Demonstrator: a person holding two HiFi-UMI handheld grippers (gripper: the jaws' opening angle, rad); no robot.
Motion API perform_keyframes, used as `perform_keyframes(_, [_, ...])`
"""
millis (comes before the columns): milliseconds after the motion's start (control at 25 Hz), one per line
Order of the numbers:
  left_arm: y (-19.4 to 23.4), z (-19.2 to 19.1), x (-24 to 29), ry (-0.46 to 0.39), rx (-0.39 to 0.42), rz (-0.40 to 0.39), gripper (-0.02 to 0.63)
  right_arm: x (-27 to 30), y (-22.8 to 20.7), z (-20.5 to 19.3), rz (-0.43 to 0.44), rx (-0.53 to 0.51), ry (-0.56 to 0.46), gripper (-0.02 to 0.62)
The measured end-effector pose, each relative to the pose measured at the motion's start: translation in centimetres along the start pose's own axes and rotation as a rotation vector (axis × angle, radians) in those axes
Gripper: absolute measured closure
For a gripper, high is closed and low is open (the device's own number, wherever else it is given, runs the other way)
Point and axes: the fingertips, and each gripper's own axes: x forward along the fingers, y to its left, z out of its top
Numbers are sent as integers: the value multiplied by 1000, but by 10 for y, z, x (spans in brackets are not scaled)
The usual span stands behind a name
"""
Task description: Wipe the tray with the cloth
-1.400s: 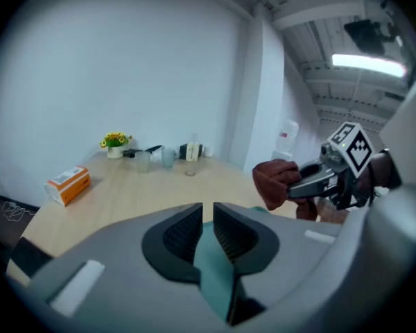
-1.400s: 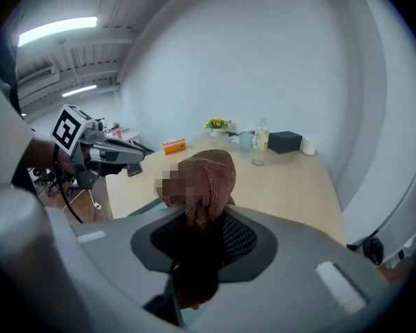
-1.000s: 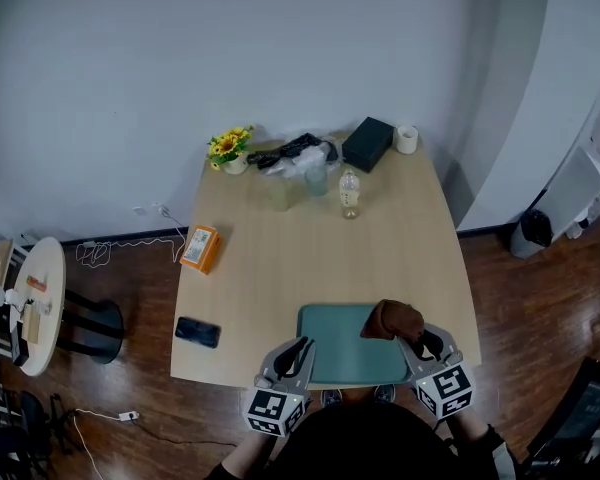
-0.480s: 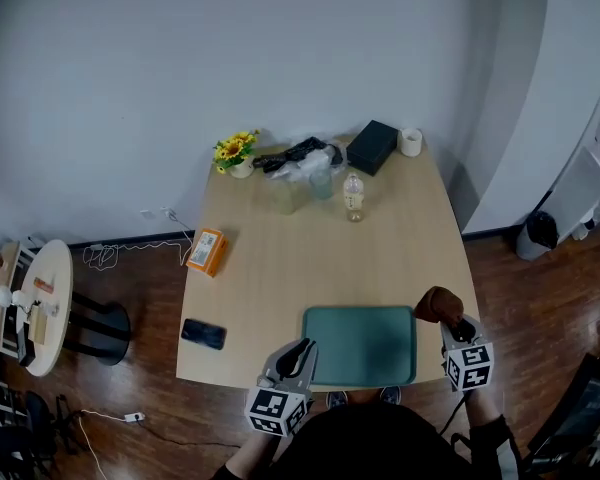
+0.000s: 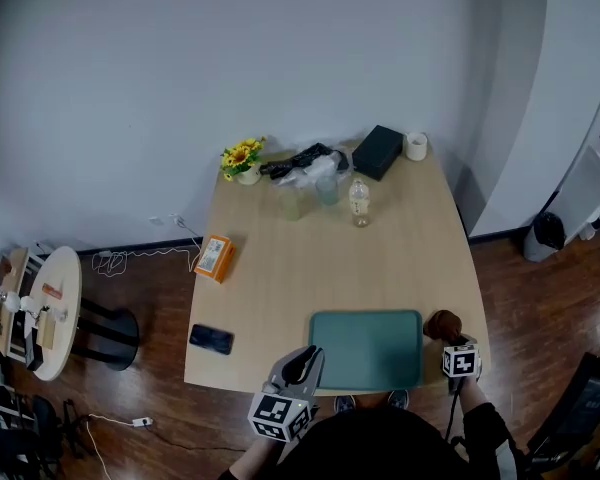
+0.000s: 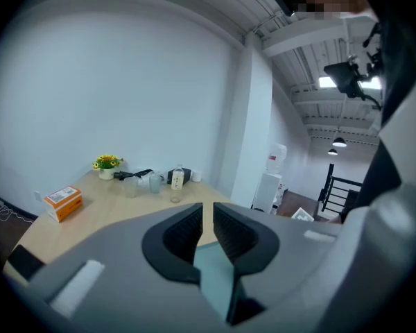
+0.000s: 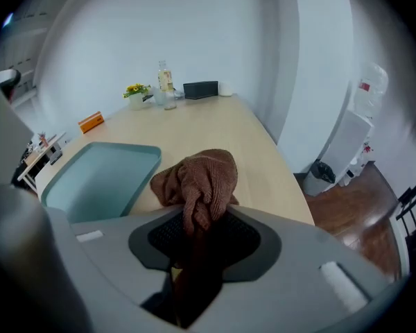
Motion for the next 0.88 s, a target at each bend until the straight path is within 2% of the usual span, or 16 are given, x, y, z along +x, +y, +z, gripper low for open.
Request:
perform_keyframes(80, [-1,1,0,-8,1,0,577,-3,4,3,11,-4,-9,451])
perform_keyframes(120, [-1,2,0,-11,4,-1,577,-11,7,11,19,-8,-33,392])
perform_keyframes(160, [-1,3,0,-14,8,-2,577,-24,9,24,20,-10,-79,360])
perform_keyframes(280, [1,5,1,-18,3,-2,577,-92,22,86,5,-22,-295,345])
perform_keyframes(360, [1,5,4,-18,-6,-3,577,-140,42,129,34,-50,-446,349])
perform_keyframes(480, [-6,3,10,-12,-17,-23,577,-208,79,185,123,-96,-664,432])
perform_keyframes(600, [-12,5,14,-12,-7,-39,577,-267,108,224,186,-123,-842,549])
perform_keyframes(720, [-14,5,13,-10,-4,-38,577,-298,126,238,225,-151,-920,586])
perform_keyframes(880, [-10,2,8,-3,-8,-20,577,-312,142,239,249,-194,-940,588])
